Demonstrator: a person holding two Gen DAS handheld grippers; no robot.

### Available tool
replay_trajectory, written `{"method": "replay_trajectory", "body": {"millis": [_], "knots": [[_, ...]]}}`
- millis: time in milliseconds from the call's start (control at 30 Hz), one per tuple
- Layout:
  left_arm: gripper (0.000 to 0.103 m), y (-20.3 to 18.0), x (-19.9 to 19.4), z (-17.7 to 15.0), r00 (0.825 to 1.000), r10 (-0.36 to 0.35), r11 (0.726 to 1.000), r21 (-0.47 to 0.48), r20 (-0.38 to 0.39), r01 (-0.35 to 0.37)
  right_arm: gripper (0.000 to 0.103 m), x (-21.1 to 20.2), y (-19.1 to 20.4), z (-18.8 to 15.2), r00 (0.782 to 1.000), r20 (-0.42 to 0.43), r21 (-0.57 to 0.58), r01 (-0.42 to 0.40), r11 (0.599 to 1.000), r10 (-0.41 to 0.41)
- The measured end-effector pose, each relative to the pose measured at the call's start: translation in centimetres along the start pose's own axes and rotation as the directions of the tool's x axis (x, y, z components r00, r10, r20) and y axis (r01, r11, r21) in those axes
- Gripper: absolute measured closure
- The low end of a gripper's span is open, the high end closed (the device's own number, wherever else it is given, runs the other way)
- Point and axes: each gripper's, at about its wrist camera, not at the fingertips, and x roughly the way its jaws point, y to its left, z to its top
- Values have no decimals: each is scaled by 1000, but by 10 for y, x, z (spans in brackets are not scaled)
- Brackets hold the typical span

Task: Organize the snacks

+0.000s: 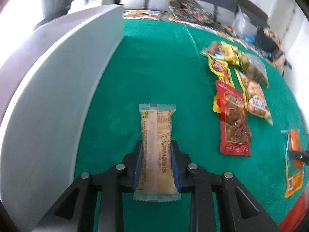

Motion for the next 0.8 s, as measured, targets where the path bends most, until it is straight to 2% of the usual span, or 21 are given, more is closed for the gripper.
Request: {"method": "replay_trajectory", "body": {"millis": [67,133,267,367,433,533,600,733,800], "knots": [[77,10,-9,-8,998,-56,996,-68,14,57,67,-5,-10,-5,995,20,59,-99,993,98],[77,13,-19,-14,995,-95,989,-108,31,98,67,-9,-17,-10,980,38,119,-198,973,195],[77,11,-55,-21,980,-179,969,-159,87,191,67,-10,-8,-12,960,42,158,-279,947,275],[77,16,-95,-20,962,-223,950,-185,159,251,67,-22,20,-1,938,61,125,-347,930,342],[77,25,-116,-17,954,-228,942,-204,197,267,67,-33,44,9,920,75,93,-389,916,384],[77,49,-149,-10,947,-209,936,-229,245,266,67,-48,89,25,888,87,35,-457,889,452],[77,68,-166,-5,949,-168,942,-241,268,235,67,-58,121,36,864,83,-6,-499,867,497],[77,120,-189,-2,959,-12,956,-277,283,93,67,-72,208,66,801,52,-108,-589,801,597],[77,149,-193,-6,962,58,948,-316,267,31,67,-77,257,78,772,25,-159,-624,765,635]]}}
